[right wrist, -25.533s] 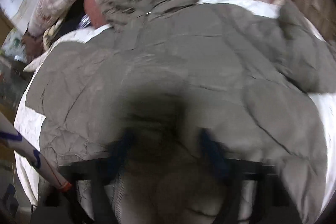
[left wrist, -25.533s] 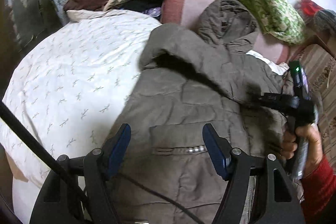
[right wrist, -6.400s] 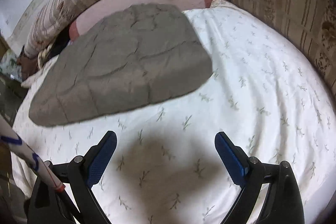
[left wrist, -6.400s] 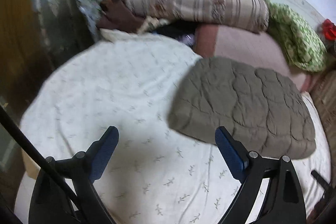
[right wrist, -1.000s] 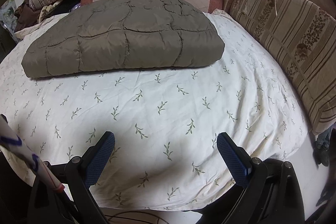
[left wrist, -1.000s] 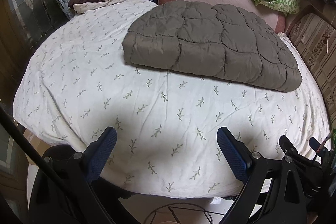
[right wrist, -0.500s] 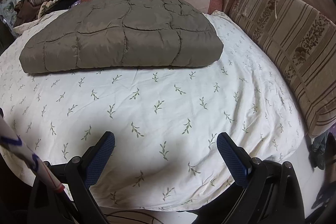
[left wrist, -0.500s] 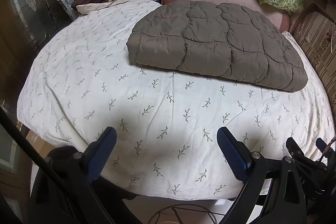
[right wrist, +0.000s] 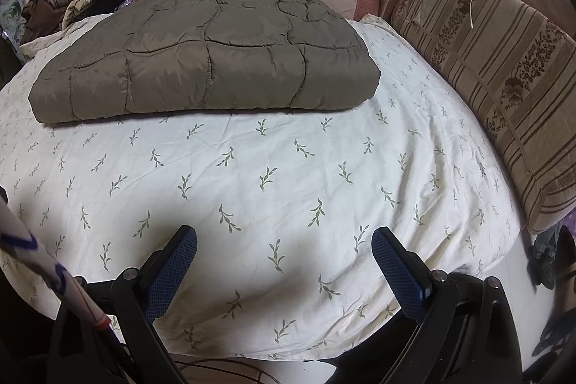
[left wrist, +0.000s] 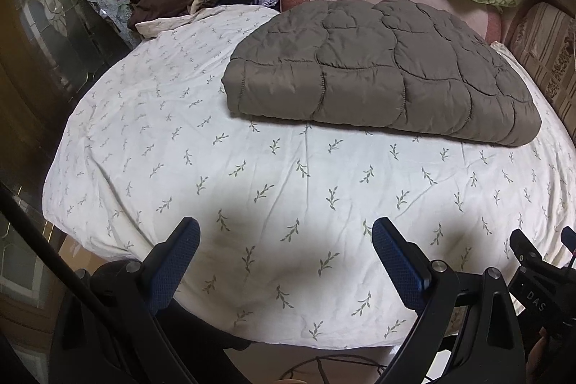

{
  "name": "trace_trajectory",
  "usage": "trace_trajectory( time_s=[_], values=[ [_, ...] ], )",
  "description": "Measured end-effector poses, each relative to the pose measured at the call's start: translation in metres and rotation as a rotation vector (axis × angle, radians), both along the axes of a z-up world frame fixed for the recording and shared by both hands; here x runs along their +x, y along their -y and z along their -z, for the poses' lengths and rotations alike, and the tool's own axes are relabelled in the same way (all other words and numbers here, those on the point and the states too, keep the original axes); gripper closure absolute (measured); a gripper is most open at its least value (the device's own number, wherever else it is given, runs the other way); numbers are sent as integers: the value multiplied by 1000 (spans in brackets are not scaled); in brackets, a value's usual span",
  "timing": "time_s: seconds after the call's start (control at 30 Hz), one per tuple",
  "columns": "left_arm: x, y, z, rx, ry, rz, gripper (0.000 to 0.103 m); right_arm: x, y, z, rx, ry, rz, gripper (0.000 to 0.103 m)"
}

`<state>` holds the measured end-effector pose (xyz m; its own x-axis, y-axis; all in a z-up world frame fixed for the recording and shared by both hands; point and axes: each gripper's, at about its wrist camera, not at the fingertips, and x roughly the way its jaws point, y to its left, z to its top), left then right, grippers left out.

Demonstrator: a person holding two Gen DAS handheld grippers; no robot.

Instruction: Fold large clothes

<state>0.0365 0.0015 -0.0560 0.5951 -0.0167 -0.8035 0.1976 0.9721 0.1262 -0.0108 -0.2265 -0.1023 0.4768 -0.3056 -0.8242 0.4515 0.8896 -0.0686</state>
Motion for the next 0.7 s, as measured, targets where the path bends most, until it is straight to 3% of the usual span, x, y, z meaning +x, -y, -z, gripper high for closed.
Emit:
trace_trajectory(
  time_s=[0.7],
  values=[
    [1, 4, 11, -28, -51, 35, 7, 0, 0, -3, 3, 7, 5, 3]
  ],
)
